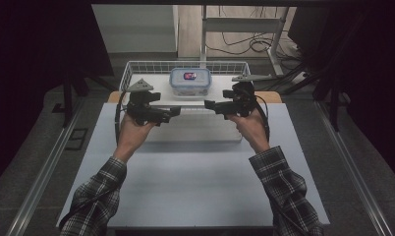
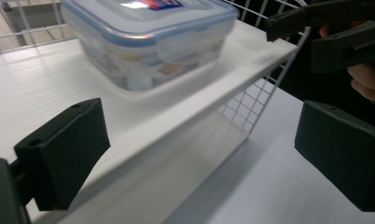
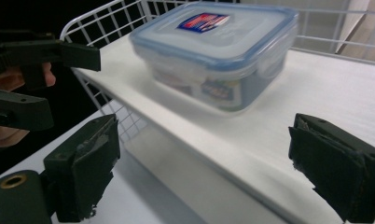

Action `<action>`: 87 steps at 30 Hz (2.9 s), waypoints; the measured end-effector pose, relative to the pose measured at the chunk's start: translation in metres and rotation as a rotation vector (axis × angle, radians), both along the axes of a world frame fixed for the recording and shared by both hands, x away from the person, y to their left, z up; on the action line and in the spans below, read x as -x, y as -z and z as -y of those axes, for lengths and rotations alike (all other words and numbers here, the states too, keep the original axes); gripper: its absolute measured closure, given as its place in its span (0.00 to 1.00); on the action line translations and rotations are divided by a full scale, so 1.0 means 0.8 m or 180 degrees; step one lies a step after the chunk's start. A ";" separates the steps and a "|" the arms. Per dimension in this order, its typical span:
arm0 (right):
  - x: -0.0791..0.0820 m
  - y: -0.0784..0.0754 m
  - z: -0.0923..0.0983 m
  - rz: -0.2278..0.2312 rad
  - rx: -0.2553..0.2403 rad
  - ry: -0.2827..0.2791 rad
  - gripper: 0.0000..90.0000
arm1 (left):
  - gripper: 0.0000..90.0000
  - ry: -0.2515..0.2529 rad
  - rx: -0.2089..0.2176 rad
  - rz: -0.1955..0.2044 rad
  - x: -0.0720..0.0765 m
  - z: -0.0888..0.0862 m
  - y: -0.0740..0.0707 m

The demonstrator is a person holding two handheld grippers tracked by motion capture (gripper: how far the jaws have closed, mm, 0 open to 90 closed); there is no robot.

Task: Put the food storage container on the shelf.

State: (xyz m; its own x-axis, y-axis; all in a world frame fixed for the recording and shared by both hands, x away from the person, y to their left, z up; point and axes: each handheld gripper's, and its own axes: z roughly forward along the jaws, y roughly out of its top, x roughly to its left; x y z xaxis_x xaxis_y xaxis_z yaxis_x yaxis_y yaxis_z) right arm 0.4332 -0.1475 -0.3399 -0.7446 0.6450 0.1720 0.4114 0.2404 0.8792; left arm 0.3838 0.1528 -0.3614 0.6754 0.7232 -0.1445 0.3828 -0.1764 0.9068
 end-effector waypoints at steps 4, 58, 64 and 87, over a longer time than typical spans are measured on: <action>0.011 0.004 -0.005 0.0047 0.0094 -0.0065 0.07 | 0.01 0.0094 -0.0061 0.0021 0.010 0.004 0.004; 0.117 0.118 0.003 0.0185 0.0520 -0.0259 0.01 | 0.01 0.0099 -0.0396 -0.0010 0.123 -0.003 0.154; 0.125 0.124 0.016 0.0151 0.0516 -0.0225 0.01 | 0.01 0.0087 -0.0457 -0.0044 0.134 -0.008 0.160; 0.169 0.142 0.041 0.0250 0.0581 -0.0084 0.01 | 0.03 -0.0077 -0.0448 -0.0062 0.180 -0.040 0.172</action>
